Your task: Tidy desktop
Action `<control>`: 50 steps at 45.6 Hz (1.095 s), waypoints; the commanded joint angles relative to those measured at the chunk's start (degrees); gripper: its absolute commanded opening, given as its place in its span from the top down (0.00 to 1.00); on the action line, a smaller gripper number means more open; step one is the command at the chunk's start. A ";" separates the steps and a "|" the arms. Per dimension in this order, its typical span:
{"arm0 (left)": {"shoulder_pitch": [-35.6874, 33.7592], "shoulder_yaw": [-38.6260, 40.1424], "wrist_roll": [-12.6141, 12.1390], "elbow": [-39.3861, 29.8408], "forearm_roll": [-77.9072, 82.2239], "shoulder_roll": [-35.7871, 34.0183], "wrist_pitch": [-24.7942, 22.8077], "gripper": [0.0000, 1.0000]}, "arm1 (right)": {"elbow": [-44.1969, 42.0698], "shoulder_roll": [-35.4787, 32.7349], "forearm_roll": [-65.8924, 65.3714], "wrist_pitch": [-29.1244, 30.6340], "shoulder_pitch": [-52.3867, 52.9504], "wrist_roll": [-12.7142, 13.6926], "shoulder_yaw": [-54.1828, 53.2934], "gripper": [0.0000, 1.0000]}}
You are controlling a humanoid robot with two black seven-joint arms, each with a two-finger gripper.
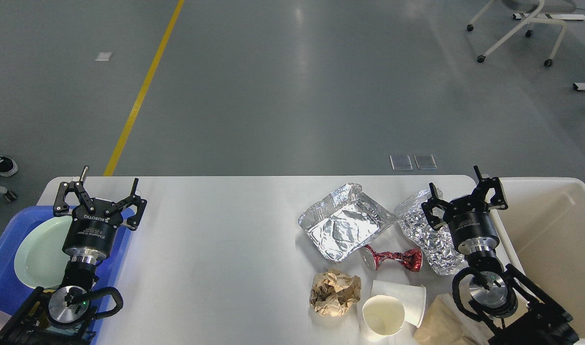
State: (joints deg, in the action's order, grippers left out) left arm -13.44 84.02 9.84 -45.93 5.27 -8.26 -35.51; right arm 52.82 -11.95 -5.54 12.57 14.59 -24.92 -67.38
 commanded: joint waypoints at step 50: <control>0.00 0.00 0.01 -0.04 0.00 0.00 0.00 0.04 | -1.84 -5.80 -1.49 -0.26 0.35 2.33 0.94 0.00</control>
State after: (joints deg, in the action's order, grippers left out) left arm -13.45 84.02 9.84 -45.93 5.27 -8.26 -35.51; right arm 51.05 -17.83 -6.93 12.51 15.23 -22.64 -67.80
